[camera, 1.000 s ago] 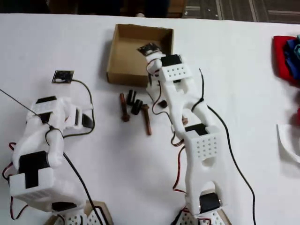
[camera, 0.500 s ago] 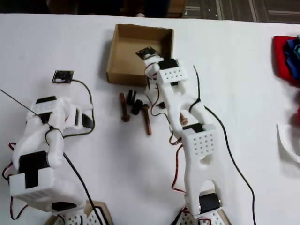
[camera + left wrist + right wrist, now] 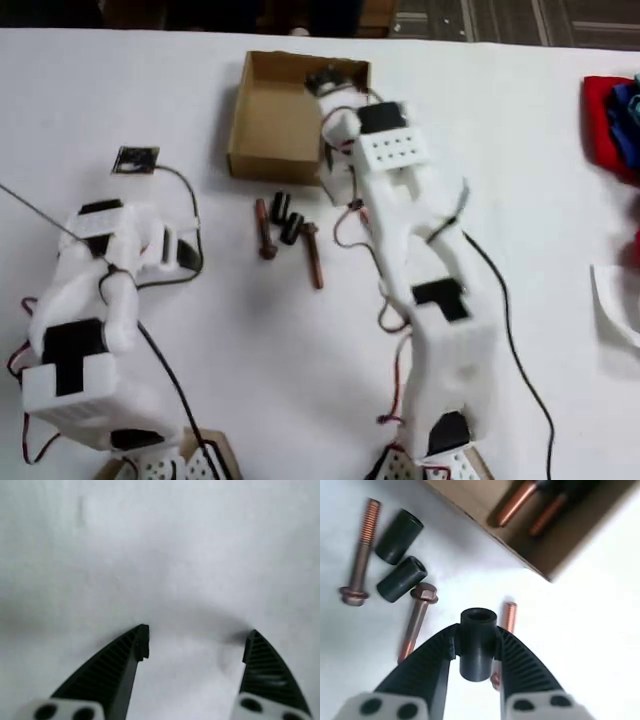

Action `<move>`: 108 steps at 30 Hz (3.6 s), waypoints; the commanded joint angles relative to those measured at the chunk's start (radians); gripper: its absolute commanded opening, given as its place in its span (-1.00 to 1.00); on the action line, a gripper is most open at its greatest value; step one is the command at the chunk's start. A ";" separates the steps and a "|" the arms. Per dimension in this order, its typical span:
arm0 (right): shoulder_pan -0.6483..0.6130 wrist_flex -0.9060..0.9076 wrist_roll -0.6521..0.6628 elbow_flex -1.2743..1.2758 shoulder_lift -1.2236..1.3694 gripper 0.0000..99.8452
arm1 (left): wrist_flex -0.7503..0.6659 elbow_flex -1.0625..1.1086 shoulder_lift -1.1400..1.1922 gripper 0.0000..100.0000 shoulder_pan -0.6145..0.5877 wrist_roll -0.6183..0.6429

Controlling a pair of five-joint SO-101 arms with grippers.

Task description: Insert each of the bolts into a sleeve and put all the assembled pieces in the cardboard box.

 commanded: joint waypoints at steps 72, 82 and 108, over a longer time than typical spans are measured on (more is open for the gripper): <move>0.220 -0.387 0.002 1.157 -1.004 -0.95 | 0.842 -1.325 0.720 -0.67 0.460 0.405; 0.220 -0.387 0.002 1.157 -1.004 -0.95 | 0.819 -1.328 0.873 -0.67 0.502 0.542; 0.219 -0.392 0.002 1.157 -1.004 -0.95 | 0.862 -1.245 0.582 -0.95 0.172 -0.778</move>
